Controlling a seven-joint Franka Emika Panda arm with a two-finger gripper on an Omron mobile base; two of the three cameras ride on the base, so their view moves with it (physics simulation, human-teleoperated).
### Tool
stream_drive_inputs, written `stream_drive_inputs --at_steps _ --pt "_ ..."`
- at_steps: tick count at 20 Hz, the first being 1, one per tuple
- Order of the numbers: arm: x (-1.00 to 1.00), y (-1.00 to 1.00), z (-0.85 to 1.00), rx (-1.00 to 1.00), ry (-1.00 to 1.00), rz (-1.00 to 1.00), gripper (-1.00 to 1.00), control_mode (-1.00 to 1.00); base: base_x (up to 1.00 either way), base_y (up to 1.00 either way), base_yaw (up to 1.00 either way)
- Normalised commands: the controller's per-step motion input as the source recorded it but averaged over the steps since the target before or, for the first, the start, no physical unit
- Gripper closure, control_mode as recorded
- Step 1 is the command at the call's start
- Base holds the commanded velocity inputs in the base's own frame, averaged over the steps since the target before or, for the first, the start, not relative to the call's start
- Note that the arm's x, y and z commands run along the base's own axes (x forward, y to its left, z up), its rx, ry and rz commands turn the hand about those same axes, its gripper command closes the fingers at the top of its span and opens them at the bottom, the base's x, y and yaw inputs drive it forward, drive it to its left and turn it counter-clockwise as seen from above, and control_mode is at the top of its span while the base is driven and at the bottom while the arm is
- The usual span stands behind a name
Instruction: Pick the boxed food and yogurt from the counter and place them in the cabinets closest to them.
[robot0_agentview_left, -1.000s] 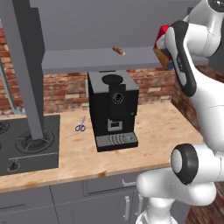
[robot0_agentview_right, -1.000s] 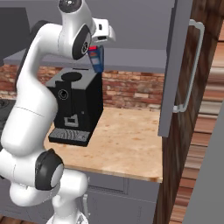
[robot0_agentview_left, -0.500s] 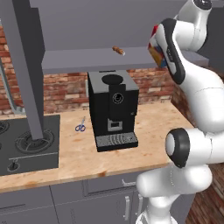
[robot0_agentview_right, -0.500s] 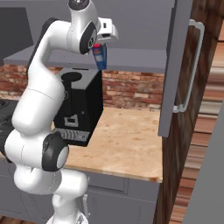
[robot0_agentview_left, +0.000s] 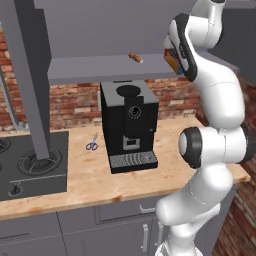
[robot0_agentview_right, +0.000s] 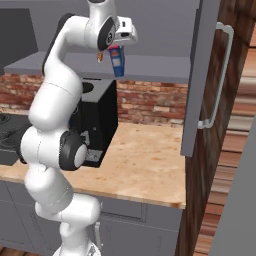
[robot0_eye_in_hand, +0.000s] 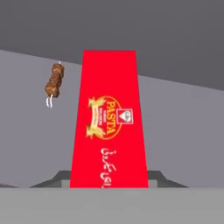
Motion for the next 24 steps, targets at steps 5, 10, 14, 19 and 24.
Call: stream_drive_inputs --at_steps 5,10,14,19,24 --pt "0.10 0.00 0.01 0.00 0.02 0.00 1.00 -1.00 0.00 0.00 0.00" --pt "0.13 -0.09 0.00 0.03 0.00 -0.04 1.00 -1.00 0.00 0.00 0.00" --pt "0.03 -0.05 0.00 0.01 0.00 -0.02 1.00 -1.00 0.00 0.00 0.00" --pt "0.16 0.00 0.00 0.00 0.00 0.00 1.00 -1.00 0.00 0.00 0.00" --pt "0.36 0.00 -0.08 0.00 -0.01 0.00 1.00 -1.00 0.00 0.00 0.00"
